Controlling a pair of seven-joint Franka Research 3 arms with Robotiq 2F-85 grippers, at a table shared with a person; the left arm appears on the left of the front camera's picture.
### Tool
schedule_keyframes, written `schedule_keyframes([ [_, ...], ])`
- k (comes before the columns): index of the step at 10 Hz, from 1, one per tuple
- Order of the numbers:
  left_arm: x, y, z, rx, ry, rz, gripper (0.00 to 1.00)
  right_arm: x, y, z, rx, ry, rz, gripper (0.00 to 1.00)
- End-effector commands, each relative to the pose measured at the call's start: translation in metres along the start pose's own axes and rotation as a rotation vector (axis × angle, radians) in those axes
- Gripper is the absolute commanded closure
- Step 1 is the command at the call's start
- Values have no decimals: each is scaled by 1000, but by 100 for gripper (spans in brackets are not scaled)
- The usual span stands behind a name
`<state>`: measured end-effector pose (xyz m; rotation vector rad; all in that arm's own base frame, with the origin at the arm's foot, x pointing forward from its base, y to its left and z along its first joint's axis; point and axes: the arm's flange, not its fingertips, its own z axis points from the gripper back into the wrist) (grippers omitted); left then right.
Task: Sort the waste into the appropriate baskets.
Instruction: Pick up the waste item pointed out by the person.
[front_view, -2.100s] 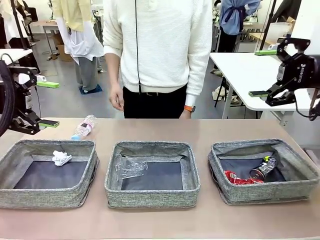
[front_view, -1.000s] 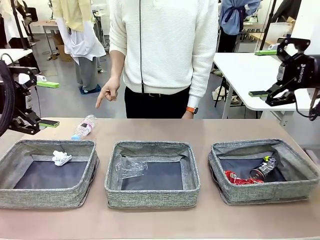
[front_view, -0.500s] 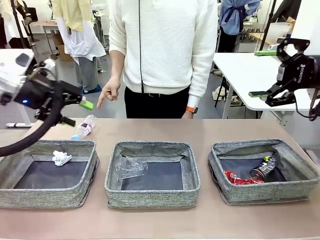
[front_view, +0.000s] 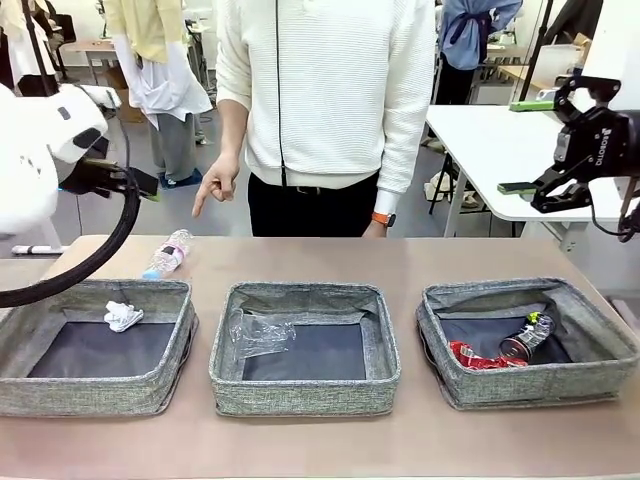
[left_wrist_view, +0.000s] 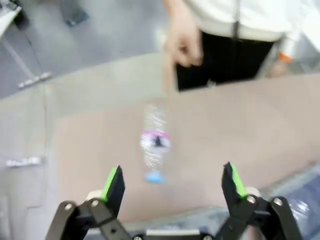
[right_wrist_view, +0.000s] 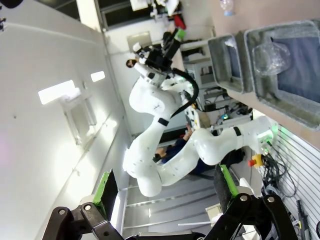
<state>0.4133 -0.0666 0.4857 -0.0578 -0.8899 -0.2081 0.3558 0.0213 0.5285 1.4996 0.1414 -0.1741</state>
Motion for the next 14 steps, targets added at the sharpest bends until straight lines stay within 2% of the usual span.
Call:
schedule_keyframes([
  [1, 1, -14, 3, -122, 84, 53, 0, -1, 4, -2, 21, -8, -15, 0],
  [6, -3, -22, -4, -102, 79, 25, 0, -1, 4, -2, 21, -8, -15, 0],
  [7, 21, -12, -29, -109, 215, -78, 0, -1, 4, -2, 21, -8, -15, 0],
  [8, 39, -4, -60, -90, 310, -85, 0, -1, 4, -2, 21, -8, -15, 0],
  [9, 50, 3, -95, -44, 360, -146, 0, -1, 4, -2, 21, -8, -15, 0],
  [10, 54, 9, -124, -54, 421, -171, 0, -1, 4, -2, 21, -8, -15, 0],
  [14, 51, 34, -211, -99, 651, -75, 0, -1, 4, -2, 21, -8, -15, 0],
])
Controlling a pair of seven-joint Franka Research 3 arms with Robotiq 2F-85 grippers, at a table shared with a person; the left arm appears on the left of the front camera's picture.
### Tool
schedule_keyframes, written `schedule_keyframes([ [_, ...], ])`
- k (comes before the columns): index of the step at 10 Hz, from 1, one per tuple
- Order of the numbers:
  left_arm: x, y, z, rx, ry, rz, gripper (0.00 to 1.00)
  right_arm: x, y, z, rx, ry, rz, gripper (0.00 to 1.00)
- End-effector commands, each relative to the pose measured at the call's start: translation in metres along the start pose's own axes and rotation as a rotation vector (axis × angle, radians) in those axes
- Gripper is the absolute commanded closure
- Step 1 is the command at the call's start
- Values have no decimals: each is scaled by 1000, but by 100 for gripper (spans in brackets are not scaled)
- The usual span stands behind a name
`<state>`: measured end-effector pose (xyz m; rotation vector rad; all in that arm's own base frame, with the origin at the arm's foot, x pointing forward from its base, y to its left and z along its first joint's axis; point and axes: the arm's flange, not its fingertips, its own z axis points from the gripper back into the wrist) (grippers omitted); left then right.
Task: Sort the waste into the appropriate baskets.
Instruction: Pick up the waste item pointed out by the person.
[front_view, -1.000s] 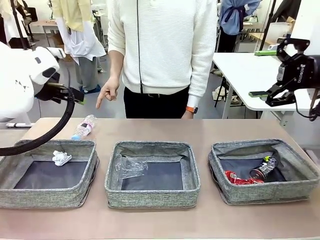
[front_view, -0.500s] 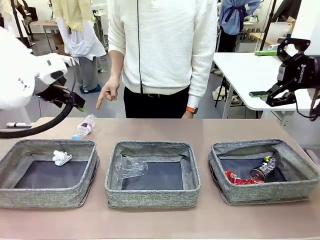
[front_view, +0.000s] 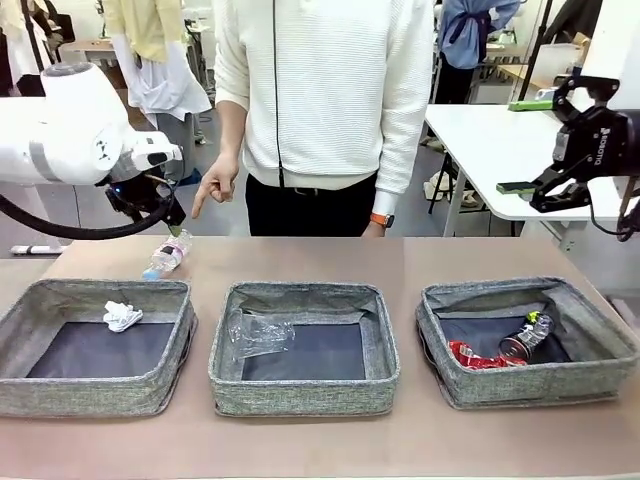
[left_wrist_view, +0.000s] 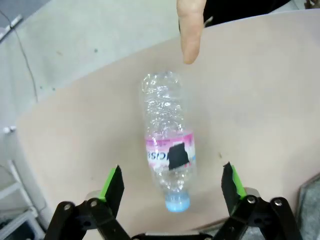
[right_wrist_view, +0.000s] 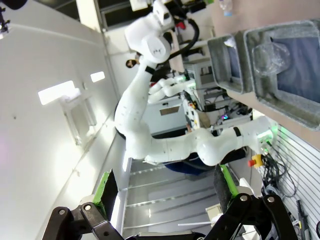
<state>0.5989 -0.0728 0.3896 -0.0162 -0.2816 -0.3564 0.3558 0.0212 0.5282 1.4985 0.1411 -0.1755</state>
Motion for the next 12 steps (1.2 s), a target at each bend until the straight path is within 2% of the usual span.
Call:
schedule_keyframes([
  [1, 15, 13, -17, -71, 73, 35, 0, -1, 4, -2, 22, -7, -14, 0],
  [5, 24, 19, -71, -138, 153, 66, 0, -1, 4, -2, 22, -7, -14, 0],
  [8, 22, 21, -76, -147, 180, 109, 0, -1, 4, -2, 22, -7, -14, 0],
  [9, 21, 21, -76, -152, 180, 102, 13, -1, 4, -2, 22, -7, -14, 0],
  [10, 21, 20, -76, -108, 207, 127, 60, -1, 4, -2, 22, -7, -14, 0],
  [11, 20, 21, -76, -117, 202, 126, 73, -1, 4, -2, 22, -7, -14, 0],
  [12, 20, 21, -75, -112, 195, 135, 100, -1, 4, -2, 22, -7, -14, 0],
])
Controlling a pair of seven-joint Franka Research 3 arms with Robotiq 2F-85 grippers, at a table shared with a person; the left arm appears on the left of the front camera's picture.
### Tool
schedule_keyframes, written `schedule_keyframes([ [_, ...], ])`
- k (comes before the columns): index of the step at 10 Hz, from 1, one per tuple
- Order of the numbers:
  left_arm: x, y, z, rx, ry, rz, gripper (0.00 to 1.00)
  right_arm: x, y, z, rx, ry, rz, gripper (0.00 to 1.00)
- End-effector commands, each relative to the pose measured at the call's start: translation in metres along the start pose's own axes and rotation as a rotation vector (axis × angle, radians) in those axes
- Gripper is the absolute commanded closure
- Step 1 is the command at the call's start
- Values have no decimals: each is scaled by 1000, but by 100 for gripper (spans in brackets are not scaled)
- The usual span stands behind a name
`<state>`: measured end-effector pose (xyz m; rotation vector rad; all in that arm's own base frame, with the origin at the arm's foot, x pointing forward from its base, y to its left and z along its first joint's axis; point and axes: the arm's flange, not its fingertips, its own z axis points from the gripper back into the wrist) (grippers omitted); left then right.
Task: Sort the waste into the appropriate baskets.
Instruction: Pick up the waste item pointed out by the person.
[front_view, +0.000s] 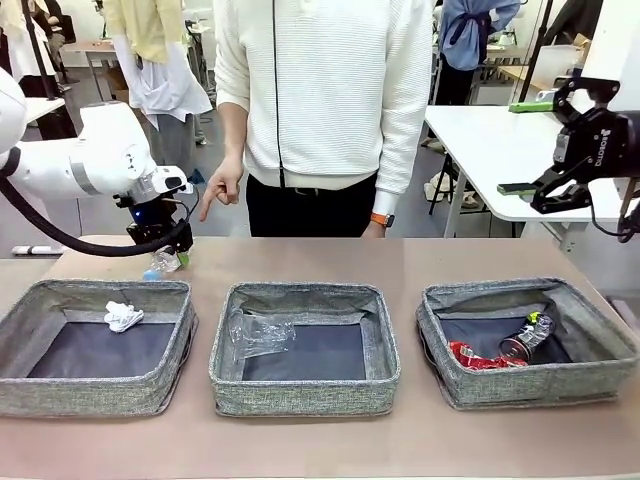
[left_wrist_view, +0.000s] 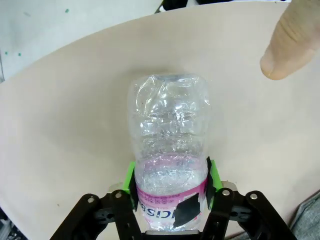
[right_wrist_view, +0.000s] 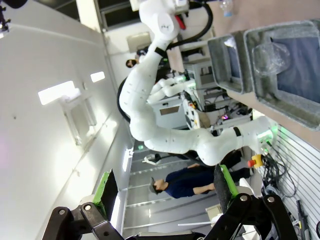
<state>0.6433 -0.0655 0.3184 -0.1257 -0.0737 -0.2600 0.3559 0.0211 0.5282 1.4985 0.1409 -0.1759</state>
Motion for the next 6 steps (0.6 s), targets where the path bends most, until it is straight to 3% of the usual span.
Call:
schedule_keyframes([
  [1, 1, 0, 6, 16, 11, 25, 100, -1, 5, -2, 22, -7, -14, 0],
  [3, 0, 0, 6, 24, 17, 38, 97, -1, 5, -2, 22, -7, -14, 0],
  [6, -4, 0, 9, 34, 30, 60, 100, -1, 5, -2, 22, -7, -14, 0],
])
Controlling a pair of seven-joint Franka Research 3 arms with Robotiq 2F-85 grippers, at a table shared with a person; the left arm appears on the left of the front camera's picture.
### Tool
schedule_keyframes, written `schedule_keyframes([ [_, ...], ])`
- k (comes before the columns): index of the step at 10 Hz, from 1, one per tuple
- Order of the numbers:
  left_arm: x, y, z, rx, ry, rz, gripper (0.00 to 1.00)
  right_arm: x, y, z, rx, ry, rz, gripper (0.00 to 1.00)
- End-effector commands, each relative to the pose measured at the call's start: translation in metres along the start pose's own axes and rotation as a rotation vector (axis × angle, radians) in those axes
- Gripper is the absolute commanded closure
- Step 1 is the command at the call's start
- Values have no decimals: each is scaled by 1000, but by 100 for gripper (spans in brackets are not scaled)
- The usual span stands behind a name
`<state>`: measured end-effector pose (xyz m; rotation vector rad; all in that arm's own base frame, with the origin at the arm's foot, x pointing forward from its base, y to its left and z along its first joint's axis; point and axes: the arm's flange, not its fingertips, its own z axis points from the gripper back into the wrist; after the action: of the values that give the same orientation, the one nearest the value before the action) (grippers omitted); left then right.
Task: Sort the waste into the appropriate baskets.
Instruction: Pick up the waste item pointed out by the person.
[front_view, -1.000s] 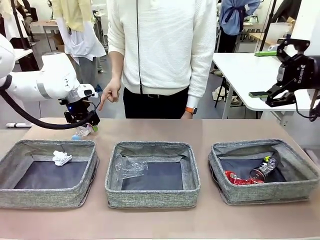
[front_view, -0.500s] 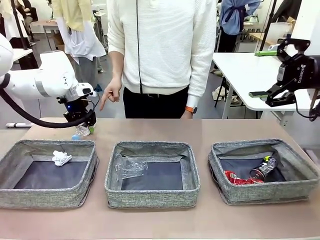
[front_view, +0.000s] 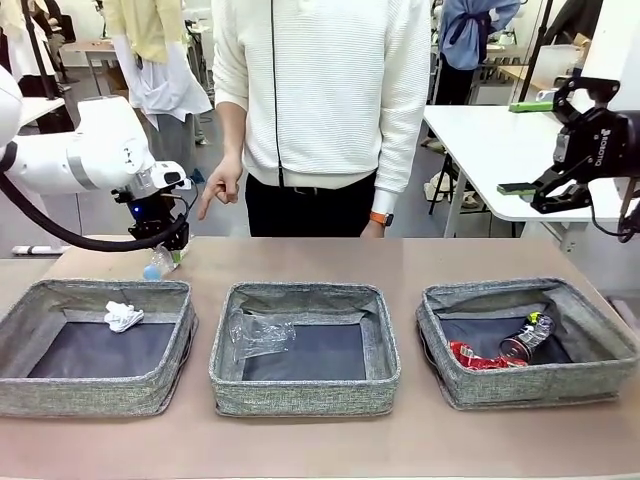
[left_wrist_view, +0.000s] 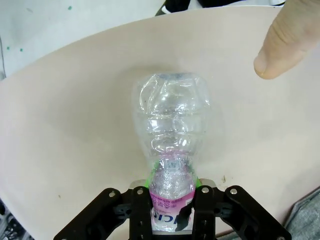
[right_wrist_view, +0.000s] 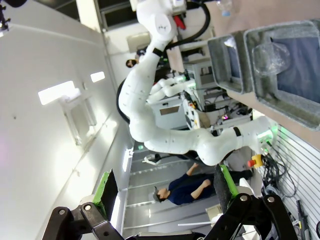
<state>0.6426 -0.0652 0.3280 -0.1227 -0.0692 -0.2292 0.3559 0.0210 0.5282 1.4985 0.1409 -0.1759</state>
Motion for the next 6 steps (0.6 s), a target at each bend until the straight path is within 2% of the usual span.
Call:
schedule_keyframes([
  [1, -8, 3, 2, 31, 22, 52, 100, -1, 5, -2, 22, -7, -14, 0],
  [3, -25, 7, 23, -3, 17, 106, 100, -1, 5, -2, 22, -7, -14, 0],
  [4, -46, 4, 56, -31, 56, 160, 100, -1, 5, -2, 22, -7, -14, 0],
  [5, -76, -7, 99, -78, 49, 271, 100, -1, 5, -2, 22, -7, -14, 0],
  [6, -104, -26, 133, -120, -3, 417, 100, -1, 5, -2, 22, -7, -14, 0],
])
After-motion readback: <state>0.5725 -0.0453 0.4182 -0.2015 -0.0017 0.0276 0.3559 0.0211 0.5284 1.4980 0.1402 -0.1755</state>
